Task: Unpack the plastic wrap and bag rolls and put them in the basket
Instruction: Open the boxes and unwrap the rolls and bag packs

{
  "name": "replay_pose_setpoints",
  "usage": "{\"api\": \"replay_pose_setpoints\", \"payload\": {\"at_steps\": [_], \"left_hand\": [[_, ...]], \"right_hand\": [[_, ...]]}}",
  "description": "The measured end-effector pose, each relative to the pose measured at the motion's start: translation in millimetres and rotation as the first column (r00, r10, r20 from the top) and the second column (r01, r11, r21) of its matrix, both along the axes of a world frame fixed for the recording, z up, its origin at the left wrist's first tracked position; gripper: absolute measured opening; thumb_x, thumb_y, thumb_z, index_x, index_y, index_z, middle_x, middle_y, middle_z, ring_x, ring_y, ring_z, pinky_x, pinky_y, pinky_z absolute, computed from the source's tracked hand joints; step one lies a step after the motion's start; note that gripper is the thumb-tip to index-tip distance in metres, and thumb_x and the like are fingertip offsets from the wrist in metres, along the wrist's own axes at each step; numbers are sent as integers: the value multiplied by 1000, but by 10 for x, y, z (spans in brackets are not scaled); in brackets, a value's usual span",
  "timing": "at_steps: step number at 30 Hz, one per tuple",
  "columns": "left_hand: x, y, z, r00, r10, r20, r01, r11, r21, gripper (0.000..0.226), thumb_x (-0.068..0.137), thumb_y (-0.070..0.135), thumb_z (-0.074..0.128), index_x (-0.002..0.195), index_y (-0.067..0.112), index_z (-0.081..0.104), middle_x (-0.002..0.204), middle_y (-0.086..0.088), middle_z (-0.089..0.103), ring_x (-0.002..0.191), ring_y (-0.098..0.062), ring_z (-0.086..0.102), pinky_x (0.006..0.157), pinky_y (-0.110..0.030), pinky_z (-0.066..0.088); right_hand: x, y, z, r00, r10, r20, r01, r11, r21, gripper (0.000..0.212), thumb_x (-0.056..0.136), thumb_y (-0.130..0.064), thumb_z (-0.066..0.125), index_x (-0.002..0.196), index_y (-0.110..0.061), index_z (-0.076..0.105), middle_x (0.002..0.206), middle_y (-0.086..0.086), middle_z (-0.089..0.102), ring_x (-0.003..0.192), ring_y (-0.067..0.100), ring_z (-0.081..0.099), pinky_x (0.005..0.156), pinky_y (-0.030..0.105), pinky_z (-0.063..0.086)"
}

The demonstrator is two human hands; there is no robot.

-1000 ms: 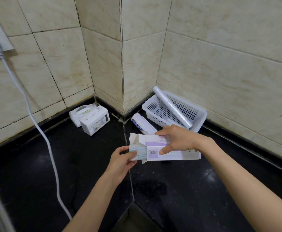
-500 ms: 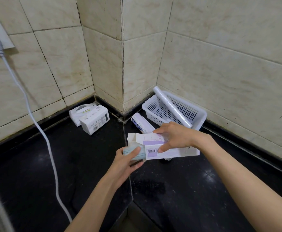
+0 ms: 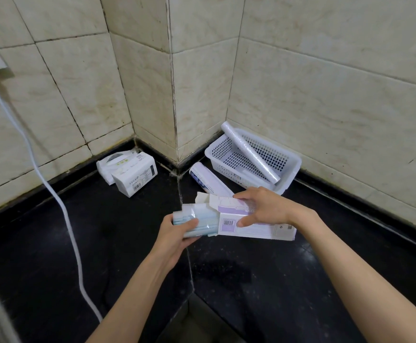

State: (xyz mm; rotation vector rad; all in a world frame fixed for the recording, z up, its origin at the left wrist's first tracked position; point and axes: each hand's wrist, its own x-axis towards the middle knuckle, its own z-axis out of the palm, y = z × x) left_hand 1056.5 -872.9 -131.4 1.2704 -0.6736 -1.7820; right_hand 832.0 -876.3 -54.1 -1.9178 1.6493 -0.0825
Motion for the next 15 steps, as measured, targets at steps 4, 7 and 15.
{"api": "replay_pose_setpoints", "payload": {"at_steps": [4, 7, 15], "left_hand": [[5, -30, -55, 1000, -6, -11, 5, 1000, -9, 42, 82, -2, 62, 120, 1, 43, 121, -18, 55, 98, -25, 63, 69, -32, 55], [-107, -63, -79, 1000, 5, -13, -5, 1000, 7, 46, 82, -4, 61, 124, -1, 41, 125, -20, 53, 102, -28, 61, 71, -34, 53], [-608, -205, -73, 998, -53, 24, 54, 998, -12, 44, 84, -3, 60, 124, -1, 42, 126, -21, 54, 105, -29, 60, 72, -33, 53]], "right_hand": [[-213, 167, -151, 993, -99, 70, 101, 995, -22, 42, 69, -33, 73, 106, -18, 62, 103, 8, 64, 97, 26, 57, 90, 43, 48], [-500, 302, -303, 967, -252, 36, 253, 967, -19, 55, 70, -33, 73, 120, -18, 54, 120, 7, 57, 110, 24, 51, 94, 38, 42], [-1303, 580, -834, 749, -659, -69, 652, 752, -100, 71, 70, -49, 70, 128, -16, 44, 127, 11, 51, 115, 30, 47, 95, 46, 44]]}}
